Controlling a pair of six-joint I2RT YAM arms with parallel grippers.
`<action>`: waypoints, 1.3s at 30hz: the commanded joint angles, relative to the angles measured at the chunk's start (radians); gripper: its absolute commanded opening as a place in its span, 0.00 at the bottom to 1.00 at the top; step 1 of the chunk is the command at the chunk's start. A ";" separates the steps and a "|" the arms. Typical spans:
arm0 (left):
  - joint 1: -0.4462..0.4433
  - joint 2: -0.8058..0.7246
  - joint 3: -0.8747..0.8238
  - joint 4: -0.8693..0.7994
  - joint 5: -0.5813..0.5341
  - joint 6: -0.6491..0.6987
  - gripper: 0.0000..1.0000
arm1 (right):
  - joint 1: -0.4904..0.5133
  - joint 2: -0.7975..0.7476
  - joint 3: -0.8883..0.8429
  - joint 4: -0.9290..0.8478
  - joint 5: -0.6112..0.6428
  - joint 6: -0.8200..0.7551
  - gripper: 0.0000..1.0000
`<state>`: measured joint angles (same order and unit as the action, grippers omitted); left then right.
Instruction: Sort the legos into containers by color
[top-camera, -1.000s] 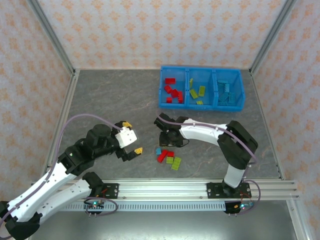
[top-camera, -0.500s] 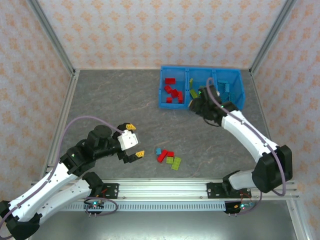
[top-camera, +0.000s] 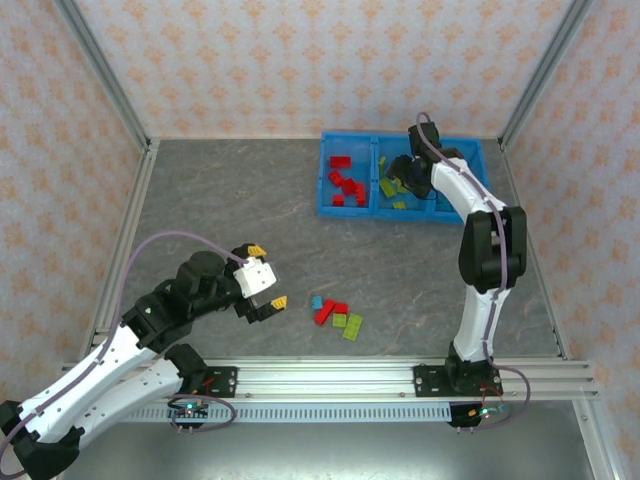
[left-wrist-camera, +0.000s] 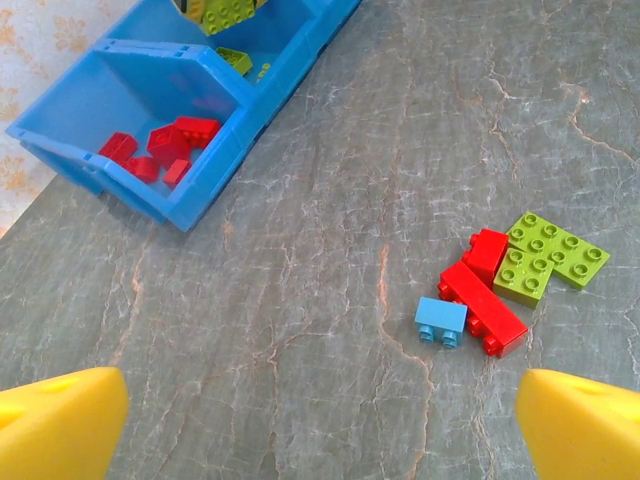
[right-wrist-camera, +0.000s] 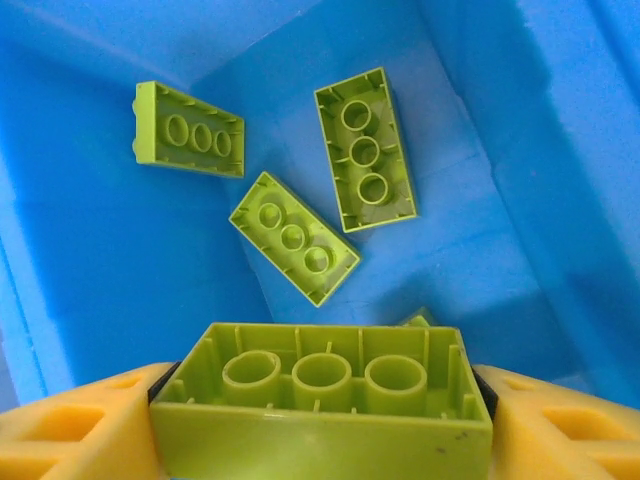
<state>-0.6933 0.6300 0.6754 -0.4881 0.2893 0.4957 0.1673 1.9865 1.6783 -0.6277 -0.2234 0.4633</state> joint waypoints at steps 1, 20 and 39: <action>0.000 -0.007 -0.017 0.024 -0.019 -0.016 1.00 | -0.003 -0.035 0.079 -0.089 -0.008 -0.022 0.78; 0.002 0.014 -0.005 -0.078 0.042 0.087 1.00 | 0.409 -0.692 -0.481 -0.221 -0.018 -0.260 0.86; 0.003 -0.003 -0.038 -0.106 0.033 0.122 1.00 | 0.910 -0.350 -0.572 -0.051 0.055 -0.371 0.98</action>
<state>-0.6930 0.6376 0.6487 -0.5640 0.3176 0.5957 1.0748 1.6154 1.0767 -0.7223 -0.1967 0.1497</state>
